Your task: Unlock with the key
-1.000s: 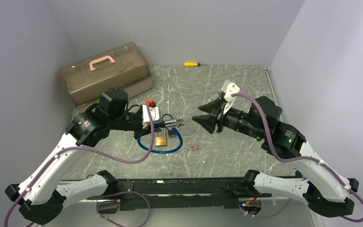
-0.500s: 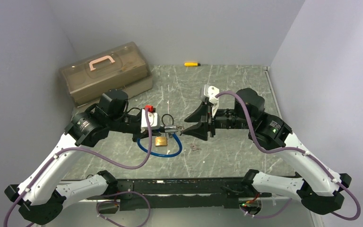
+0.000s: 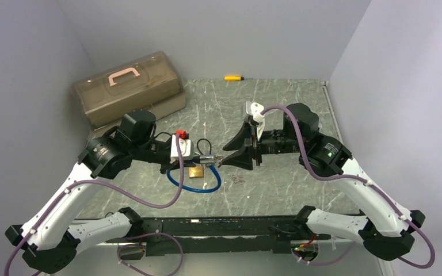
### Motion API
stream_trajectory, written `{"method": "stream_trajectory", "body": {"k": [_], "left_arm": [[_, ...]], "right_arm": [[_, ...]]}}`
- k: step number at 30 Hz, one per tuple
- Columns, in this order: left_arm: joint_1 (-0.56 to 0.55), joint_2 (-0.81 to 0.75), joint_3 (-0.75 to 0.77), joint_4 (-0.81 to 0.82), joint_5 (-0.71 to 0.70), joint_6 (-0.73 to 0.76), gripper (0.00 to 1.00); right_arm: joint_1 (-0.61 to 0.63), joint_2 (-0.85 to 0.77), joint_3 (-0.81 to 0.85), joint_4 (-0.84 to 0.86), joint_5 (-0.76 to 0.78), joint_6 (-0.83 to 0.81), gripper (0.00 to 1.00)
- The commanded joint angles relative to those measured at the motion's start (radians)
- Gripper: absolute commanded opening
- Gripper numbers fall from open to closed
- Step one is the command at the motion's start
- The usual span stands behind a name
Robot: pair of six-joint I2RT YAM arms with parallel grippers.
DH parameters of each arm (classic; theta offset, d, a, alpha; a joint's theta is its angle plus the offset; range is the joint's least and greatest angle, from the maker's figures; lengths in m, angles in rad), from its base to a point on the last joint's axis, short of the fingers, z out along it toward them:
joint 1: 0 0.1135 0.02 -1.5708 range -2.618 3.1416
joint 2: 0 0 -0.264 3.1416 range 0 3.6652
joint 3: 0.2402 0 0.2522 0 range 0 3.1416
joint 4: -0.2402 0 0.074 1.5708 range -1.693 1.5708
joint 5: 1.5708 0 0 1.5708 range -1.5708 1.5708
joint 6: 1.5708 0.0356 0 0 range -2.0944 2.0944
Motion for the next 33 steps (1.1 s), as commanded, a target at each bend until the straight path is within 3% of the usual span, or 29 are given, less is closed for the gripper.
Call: {"method": "stream_trajectory", "body": {"k": [1,13,24,33], "left_arm": [[-0.004,-0.02,0.049,0.056,0.037,0.009,0.0],[-0.004,-0.021,0.049,0.063,0.027,-0.002,0.0],[-0.004,-0.02,0.05,0.075,0.022,-0.014,0.0],[-0.003,-0.001,0.093,0.098,0.017,-0.072,0.0]], "right_arm": [[-0.005,0.014,0.022,0.046,-0.093,0.012,0.42],[-0.016,0.036,0.013,0.065,-0.105,0.039,0.0],[-0.016,0.033,-0.01,0.066,-0.116,0.042,0.0],[-0.014,0.05,-0.098,0.193,-0.147,0.128,0.0]]}}
